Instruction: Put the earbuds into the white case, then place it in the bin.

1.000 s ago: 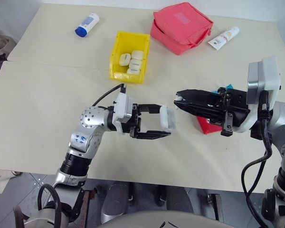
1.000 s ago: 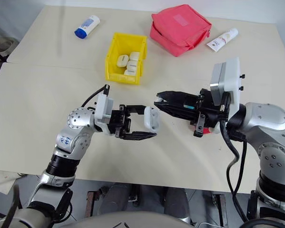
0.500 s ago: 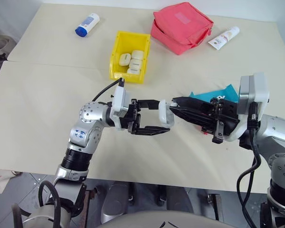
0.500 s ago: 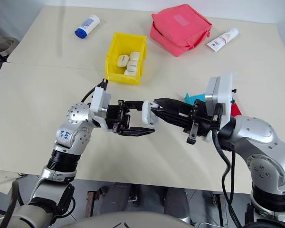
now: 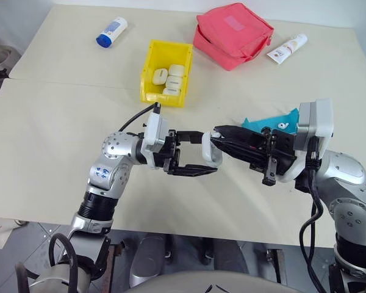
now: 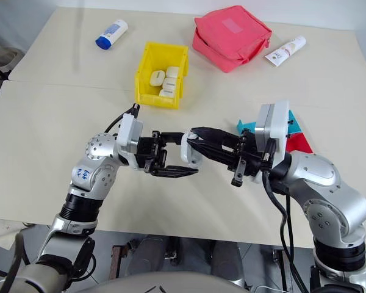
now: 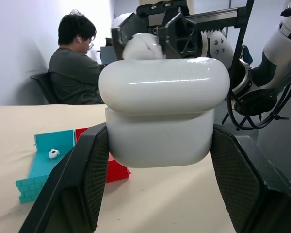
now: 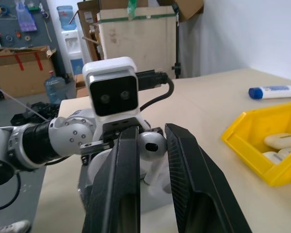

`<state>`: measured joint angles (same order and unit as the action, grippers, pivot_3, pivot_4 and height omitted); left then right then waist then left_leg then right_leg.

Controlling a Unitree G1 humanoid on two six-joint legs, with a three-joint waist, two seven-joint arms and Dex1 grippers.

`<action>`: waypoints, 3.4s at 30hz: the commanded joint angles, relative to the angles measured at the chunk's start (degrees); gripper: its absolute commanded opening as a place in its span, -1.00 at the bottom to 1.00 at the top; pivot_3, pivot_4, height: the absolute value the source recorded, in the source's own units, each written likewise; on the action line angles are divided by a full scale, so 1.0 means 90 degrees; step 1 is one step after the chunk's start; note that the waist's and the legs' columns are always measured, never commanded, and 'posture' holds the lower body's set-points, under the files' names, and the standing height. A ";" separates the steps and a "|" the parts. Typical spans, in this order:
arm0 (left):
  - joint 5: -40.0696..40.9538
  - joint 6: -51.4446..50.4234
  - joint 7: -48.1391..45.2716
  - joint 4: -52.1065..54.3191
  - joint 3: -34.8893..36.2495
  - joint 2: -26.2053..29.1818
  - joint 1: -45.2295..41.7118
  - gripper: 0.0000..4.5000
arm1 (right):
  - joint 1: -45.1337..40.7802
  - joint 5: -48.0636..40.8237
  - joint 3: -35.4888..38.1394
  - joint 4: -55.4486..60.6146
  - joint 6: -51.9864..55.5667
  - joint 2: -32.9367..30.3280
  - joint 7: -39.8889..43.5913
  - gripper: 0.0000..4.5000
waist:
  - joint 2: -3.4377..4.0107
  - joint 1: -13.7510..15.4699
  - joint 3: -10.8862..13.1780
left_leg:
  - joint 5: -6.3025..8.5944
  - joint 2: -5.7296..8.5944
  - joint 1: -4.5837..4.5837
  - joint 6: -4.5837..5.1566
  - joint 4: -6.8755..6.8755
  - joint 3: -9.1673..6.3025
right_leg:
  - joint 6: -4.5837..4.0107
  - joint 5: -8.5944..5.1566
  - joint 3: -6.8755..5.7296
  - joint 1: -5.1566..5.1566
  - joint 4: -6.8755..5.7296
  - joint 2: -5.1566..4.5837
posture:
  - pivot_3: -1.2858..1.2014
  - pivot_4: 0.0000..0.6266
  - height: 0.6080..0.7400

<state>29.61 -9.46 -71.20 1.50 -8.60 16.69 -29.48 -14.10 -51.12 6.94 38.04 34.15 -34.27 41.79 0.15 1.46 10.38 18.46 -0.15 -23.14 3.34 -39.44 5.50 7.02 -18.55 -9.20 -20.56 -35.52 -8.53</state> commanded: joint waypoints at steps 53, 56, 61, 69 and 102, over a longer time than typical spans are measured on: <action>-0.0142 0.0976 -0.0129 -0.0688 0.0206 -0.0345 -0.0369 0.23 | -0.0857 0.0326 -0.0042 -0.0325 0.0350 -0.1159 0.0480 -0.09 | 0.0000 0.0008 0.0000 | -0.0002 0.0004 -0.0001 0.0004 0.0002 -0.0004 | 0.0000 0.0000 -0.0002 0.0002 0.0002 -0.0003 | 0.03 -0.52 1.00; -0.0168 0.1062 -0.0165 -0.0913 0.0249 -0.0339 -0.0417 0.23 | -0.0882 0.0239 0.0108 -0.0293 0.0444 -0.1315 0.0531 -0.09 | -0.0001 0.0005 0.0000 | -0.0002 0.0003 -0.0002 0.0004 0.0002 -0.0005 | 0.0000 0.0000 -0.0002 0.0002 0.0002 -0.0003 | 0.03 -0.52 1.00; -0.0173 0.1183 -0.0220 -0.1229 0.0301 -0.0337 -0.0563 0.23 | -0.0831 0.0157 0.0292 -0.0247 0.0538 -0.1547 0.0647 -0.09 | -0.0001 0.0003 0.0001 | -0.0002 0.0003 -0.0001 0.0004 0.0002 -0.0004 | 0.0000 0.0000 -0.0003 0.0002 0.0003 -0.0003 | 0.03 -0.52 1.00; -0.0225 0.1378 -0.0254 -0.1568 0.0374 -0.0321 -0.0708 0.23 | -0.0291 0.0489 0.0859 -0.0533 0.0573 -0.2172 0.0814 -0.09 | -0.0004 0.0038 0.0002 | -0.0002 0.0005 -0.0004 0.0004 0.0002 -0.0006 | 0.0001 0.0000 -0.0004 0.0002 0.0004 -0.0004 | 0.03 -0.52 1.00; -0.0372 0.1659 0.0078 -0.1311 0.0274 -0.0594 -0.0336 0.23 | 0.0836 0.2619 0.1834 -0.2971 0.0148 -0.3650 0.2097 -0.09 | -0.0005 -0.0006 0.0003 | -0.0009 0.0008 0.0000 0.0011 0.0006 -0.0008 | 0.0014 0.0007 0.0003 0.0012 0.0019 -0.0005 | 0.03 -0.52 1.00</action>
<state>26.51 4.24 -70.73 -12.49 -5.69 11.98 -32.68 -4.45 -27.75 25.30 11.50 35.04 -65.39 60.54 0.10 1.40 10.41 18.37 -0.08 -23.15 3.44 -39.38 5.44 7.15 -18.48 -9.17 -20.46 -35.33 -8.56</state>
